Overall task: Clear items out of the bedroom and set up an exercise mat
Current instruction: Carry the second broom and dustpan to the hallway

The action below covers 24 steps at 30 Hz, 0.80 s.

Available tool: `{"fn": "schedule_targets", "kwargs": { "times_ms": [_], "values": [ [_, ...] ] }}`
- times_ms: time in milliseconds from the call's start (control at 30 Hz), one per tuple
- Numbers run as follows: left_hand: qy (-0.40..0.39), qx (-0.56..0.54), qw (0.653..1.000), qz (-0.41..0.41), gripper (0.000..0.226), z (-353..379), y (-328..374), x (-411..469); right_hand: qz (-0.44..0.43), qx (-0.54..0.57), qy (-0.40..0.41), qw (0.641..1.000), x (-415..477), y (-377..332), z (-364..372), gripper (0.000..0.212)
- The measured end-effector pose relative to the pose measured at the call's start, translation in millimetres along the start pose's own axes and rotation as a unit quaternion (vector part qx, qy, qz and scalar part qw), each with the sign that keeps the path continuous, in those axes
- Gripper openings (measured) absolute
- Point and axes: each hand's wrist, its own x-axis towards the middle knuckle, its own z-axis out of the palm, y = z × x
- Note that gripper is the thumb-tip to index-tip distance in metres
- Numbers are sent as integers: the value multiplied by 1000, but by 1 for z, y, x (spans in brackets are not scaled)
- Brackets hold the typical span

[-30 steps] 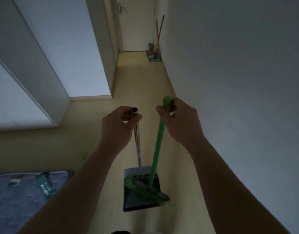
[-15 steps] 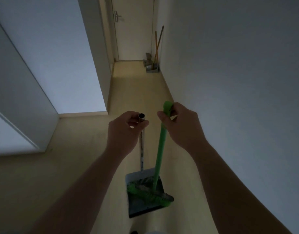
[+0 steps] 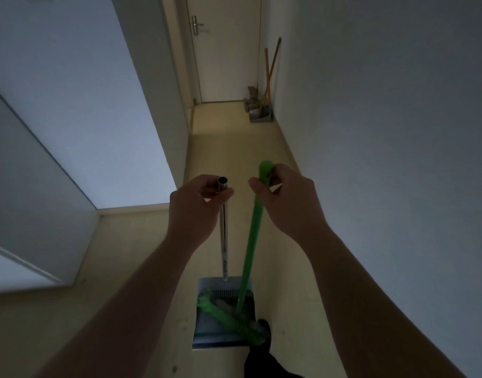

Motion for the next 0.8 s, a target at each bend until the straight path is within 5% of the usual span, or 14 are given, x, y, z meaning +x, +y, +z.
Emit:
{"fn": "schedule_targets", "kwargs": {
  "times_ms": [367, 800],
  "values": [
    [53, 27, 998, -17, 15, 49, -31, 239, -25, -10, -26, 999, 272, 20, 34, 35],
    [7, -6, 1000, 9, 20, 111, -135, 541, -9, -54, 15, 998, 549, 41, 122, 37]
  ]
}}
